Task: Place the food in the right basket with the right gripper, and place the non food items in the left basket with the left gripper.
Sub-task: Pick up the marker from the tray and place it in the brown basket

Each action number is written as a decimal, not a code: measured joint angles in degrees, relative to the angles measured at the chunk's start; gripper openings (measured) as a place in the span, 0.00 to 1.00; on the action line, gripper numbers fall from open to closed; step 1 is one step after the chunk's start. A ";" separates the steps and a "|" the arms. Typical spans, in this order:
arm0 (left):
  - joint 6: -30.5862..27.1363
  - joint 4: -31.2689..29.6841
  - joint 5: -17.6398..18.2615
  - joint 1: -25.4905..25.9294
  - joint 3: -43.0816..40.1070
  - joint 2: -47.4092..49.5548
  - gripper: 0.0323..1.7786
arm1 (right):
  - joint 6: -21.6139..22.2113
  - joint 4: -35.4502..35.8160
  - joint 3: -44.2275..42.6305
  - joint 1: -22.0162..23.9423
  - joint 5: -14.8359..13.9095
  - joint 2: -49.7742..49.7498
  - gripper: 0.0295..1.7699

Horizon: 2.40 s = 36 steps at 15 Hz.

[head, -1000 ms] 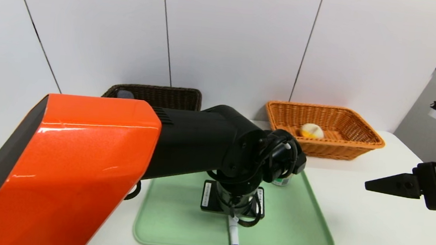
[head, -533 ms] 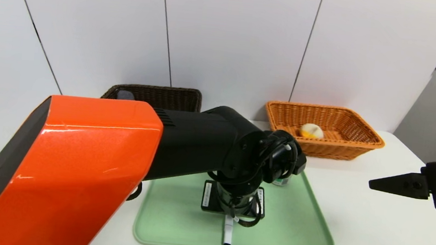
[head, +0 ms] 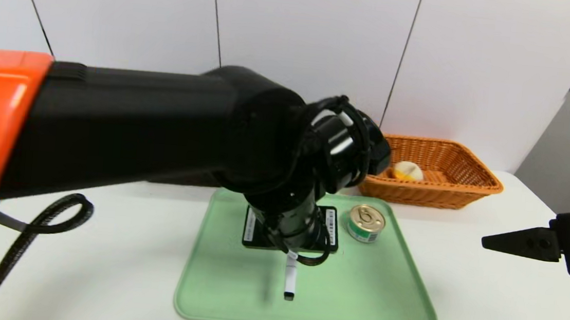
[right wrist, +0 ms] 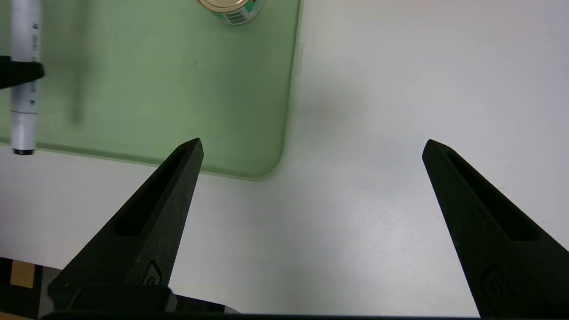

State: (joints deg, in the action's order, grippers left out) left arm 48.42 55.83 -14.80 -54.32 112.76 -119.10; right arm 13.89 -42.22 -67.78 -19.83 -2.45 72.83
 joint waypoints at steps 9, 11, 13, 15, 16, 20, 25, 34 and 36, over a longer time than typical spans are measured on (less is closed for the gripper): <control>-5.64 -2.58 -1.84 14.77 -0.26 15.69 0.07 | 0.00 -0.01 0.37 0.00 0.74 0.62 0.97; -7.58 -8.81 -2.69 20.57 -0.28 15.21 0.07 | -0.05 0.05 0.23 -0.01 0.78 0.90 0.97; -8.52 -17.66 -2.91 25.64 -0.28 12.35 0.07 | -0.06 0.10 0.02 -0.01 0.67 1.26 0.97; -9.36 -26.65 -3.61 29.46 -0.28 8.13 0.07 | 0.09 0.10 -0.05 0.02 0.66 1.40 0.97; -9.95 -30.40 -4.33 30.79 -0.28 5.92 0.07 | 0.02 0.18 -0.09 0.05 0.72 1.38 0.97; -12.70 -42.19 -5.92 35.33 -0.26 -2.06 0.07 | 0.02 4.84 0.00 0.27 0.56 1.26 0.97; -12.46 -42.19 -5.64 39.03 -1.19 -6.64 0.07 | -0.33 7.24 0.11 0.32 0.09 2.26 0.97; -12.81 -42.22 -5.53 40.02 -4.80 -8.02 0.55 | -0.27 7.35 0.02 0.16 0.00 3.79 0.97; -13.47 -42.23 -5.53 40.00 -4.47 -7.28 0.64 | -0.33 7.27 0.02 0.10 -0.02 3.80 0.97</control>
State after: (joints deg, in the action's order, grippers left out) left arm 34.95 13.60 -20.33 -14.32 108.29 -126.38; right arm 13.56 -34.95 -67.76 -19.74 -2.47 76.63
